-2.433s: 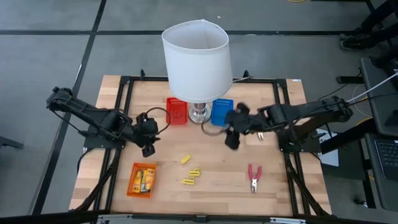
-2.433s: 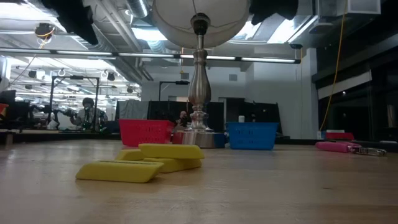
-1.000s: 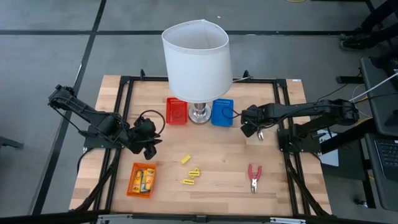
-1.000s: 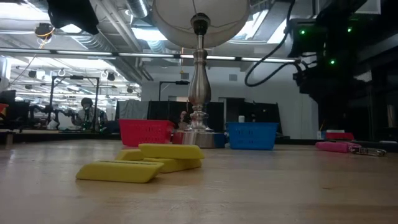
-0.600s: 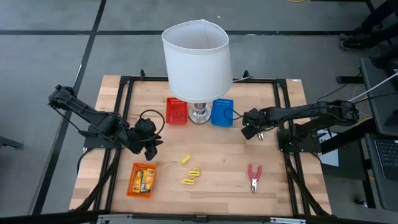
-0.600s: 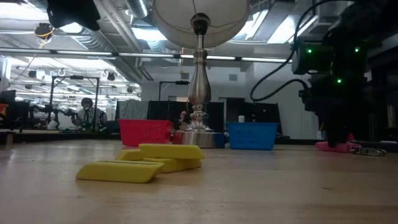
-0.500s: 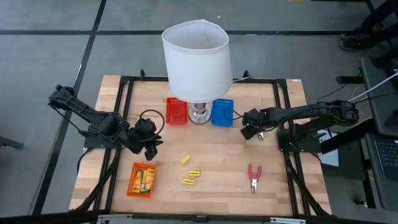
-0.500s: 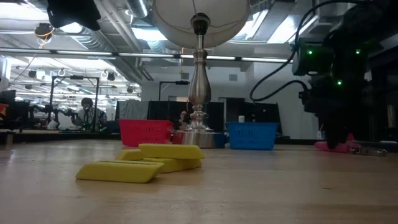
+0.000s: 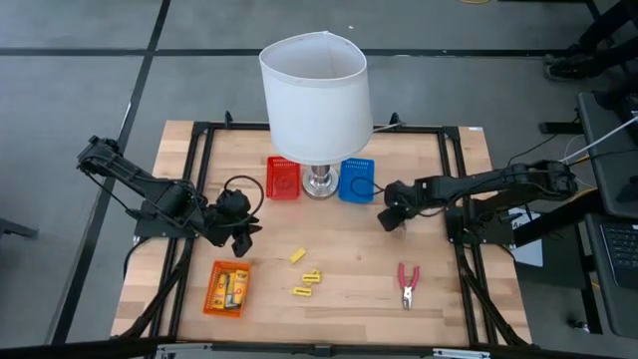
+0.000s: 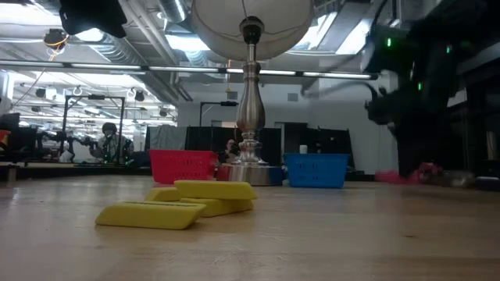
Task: Pick & Place School Supplies
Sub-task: Put the pink hole puncher into the red basket
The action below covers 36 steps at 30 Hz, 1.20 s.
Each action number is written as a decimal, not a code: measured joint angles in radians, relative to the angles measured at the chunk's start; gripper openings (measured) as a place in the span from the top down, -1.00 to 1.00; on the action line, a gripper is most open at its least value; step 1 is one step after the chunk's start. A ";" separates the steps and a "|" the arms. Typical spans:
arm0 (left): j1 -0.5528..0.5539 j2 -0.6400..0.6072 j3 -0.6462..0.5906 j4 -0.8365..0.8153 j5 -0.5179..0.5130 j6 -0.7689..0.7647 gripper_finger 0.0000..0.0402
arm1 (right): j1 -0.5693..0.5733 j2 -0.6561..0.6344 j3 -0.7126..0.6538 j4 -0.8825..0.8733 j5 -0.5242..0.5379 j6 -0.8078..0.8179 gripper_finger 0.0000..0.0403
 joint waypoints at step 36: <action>0.190 0.070 0.000 1.128 0.352 0.403 0.00 | 0.381 0.205 0.851 0.440 -0.149 -0.129 0.92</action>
